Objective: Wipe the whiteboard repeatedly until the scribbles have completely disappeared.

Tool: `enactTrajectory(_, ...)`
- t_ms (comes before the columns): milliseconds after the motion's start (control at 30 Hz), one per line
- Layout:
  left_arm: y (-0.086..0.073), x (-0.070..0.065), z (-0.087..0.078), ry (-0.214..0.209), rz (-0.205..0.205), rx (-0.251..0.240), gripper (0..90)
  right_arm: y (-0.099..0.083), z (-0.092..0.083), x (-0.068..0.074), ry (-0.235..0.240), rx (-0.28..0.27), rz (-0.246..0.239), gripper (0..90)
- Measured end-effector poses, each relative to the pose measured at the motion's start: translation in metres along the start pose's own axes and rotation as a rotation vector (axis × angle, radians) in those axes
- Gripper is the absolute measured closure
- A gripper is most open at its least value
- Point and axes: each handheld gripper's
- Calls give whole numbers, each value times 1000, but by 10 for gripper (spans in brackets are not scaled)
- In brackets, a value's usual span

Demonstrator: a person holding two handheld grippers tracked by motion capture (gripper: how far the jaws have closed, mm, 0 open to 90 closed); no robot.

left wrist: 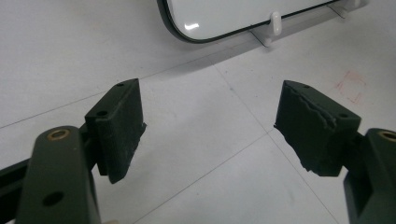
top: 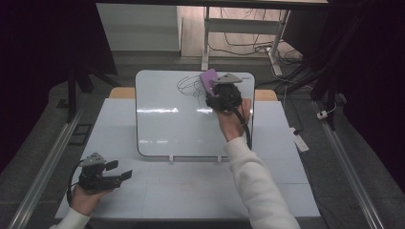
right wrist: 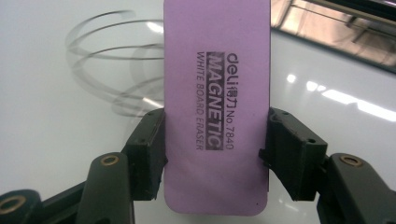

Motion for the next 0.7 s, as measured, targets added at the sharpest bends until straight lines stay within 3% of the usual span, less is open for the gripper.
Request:
enactTrajectory(200,0,0,-1,-1,-1,-1,238,-3,7,38,79,36,-68,413)
enactTrajectory(333,0,0,0,0,1,0,238,-7,6,46,109,46,-89,412)
enactTrajectory(400,0,0,-1,-1,1,-1,238,-7,5,40,120,48,-70,412)
enactTrajectory(467,0,0,-2,-1,2,-4,238,-7,3,32,79,50,-75,412)
enactTrajectory(700,-1,1,-1,-1,-1,-3,238,-3,-5,-10,-35,18,-8,412)
Point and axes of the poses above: each handheld gripper's, and its own axes: z roughly forward along the jaws, y roughly out of its top, x roughly to its left, and after that the axes turned 5 degrees about -x, right-handed
